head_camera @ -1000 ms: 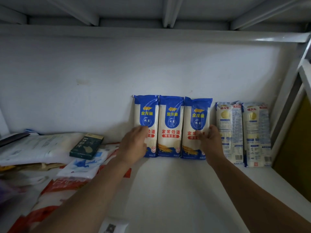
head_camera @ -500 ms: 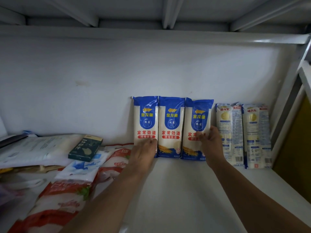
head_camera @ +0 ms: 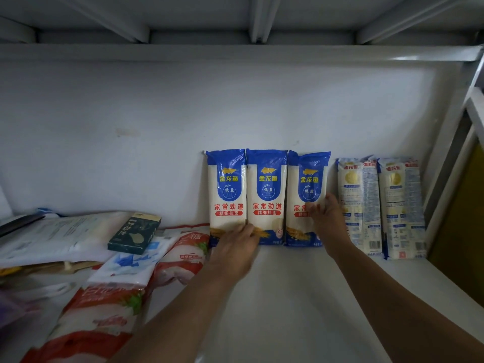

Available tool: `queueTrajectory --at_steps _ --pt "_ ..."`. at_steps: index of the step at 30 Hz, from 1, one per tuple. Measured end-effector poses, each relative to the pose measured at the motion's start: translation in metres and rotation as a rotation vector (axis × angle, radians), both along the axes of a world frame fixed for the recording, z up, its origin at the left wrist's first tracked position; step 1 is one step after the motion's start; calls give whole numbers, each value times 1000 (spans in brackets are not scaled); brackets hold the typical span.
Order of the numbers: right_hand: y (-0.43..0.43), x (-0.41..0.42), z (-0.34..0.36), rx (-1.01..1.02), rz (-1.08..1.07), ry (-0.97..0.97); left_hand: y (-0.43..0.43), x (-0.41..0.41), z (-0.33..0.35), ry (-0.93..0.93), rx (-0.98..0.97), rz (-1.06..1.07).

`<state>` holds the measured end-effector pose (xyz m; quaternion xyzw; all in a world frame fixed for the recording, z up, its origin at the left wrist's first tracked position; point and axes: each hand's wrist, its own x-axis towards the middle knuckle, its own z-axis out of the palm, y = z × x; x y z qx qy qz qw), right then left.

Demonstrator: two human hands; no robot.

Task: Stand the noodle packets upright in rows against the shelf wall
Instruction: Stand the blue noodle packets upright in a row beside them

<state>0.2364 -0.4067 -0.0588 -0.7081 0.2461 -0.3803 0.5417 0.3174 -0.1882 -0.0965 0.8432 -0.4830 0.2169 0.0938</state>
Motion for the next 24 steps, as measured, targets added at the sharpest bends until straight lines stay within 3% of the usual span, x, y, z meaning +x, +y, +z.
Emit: queueTrajectory --at_steps 8,17,20,24 --pt "2 -11 3 -77 72 150 -2 -6 14 157 -16 7" --pt "-5 -63 39 -349 -88 366 18 -23 66 313 104 -10" --pt "-1 -81 32 -341 30 510 30 -37 74 368 213 25" --pt "10 -82 4 -233 93 488 37 -51 63 372 241 19"
